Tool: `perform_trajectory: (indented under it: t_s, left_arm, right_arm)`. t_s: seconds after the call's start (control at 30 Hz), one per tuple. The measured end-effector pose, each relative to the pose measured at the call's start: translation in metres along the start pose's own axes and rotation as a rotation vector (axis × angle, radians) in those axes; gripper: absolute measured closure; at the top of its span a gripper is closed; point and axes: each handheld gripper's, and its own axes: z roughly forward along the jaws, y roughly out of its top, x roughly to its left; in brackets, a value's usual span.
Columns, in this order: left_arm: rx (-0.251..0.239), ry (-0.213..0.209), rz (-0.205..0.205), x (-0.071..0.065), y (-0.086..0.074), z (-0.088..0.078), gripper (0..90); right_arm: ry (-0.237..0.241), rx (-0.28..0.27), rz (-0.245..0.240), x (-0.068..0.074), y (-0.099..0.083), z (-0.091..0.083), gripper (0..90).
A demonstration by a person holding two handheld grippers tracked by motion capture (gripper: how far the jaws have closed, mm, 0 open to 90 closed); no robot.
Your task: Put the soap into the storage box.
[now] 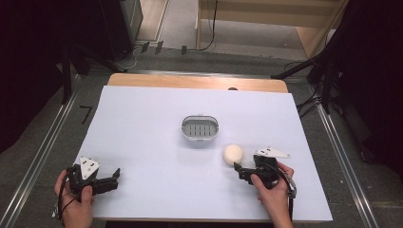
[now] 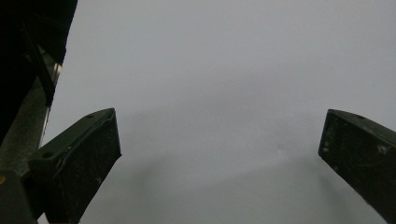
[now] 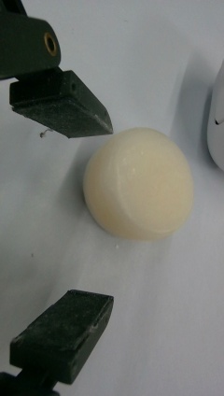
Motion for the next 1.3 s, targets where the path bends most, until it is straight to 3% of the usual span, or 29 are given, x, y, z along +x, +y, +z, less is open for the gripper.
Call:
perform_trajectory:
  t_s: [0.3, 0.57, 0.77, 1.07, 1.3]
  left_arm:
    - [0.000, -0.001, 0.001, 0.000, 0.000, 0.000, 0.0]
    - [0.000, -0.001, 0.000, 0.000, 0.000, 0.000, 0.0]
    - [0.002, 0.000, 0.005, 0.000, 0.000, 0.000, 0.0]
    - [0.000, 0.000, 0.005, 0.000, 0.000, 0.000, 0.0]
    - [0.001, -0.001, 0.005, 0.000, 0.000, 0.000, 0.0]
  right_arm:
    - [0.016, 0.015, -0.001, 0.009, 0.007, 0.010, 15.8]
    - [0.003, 0.032, -0.001, 0.015, 0.011, 0.021, 13.8]
    - [-0.024, 0.057, 0.000, 0.018, 0.012, 0.031, 14.0]
    - [-0.047, 0.030, 0.012, 0.024, 0.017, 0.038, 18.9]
    - [-0.101, 0.017, -0.009, 0.029, 0.017, 0.043, 24.0]
